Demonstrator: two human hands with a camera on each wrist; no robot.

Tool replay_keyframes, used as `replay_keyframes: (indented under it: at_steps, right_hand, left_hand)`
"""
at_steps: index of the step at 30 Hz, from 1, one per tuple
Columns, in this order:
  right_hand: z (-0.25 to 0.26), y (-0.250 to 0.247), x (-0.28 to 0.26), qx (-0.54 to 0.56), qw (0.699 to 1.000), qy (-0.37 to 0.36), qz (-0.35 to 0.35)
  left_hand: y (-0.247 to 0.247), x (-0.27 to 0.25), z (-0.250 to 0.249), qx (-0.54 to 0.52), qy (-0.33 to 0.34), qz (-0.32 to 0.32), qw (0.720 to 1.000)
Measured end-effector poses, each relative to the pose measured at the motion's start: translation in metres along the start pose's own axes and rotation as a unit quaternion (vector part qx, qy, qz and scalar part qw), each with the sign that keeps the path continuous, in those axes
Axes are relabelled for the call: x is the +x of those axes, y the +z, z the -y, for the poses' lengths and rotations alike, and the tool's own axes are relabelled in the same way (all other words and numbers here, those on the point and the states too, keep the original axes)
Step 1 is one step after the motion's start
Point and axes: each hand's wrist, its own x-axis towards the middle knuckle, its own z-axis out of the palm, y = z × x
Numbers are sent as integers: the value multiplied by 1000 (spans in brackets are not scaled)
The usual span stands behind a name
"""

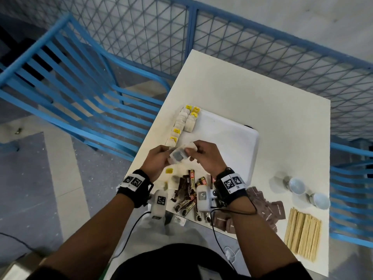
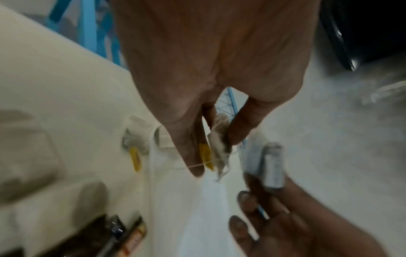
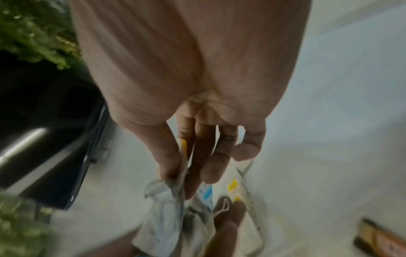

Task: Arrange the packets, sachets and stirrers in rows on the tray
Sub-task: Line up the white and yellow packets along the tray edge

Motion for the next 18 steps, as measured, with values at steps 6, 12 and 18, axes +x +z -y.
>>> replay_keyframes:
  at_steps: [6,12,18]
  right_hand:
    - [5,2,8,-99,994,-19,-36]
    - [12,3,14,-71,997,-1,-43]
    - [19,1,21,-57,995,-10,-76]
  left_hand:
    - [10,-9,-26,-201,-86,133,967]
    - [4,2,-24,-123,-47,165,977]
    - [1,10,-35,-106,-48,161,980]
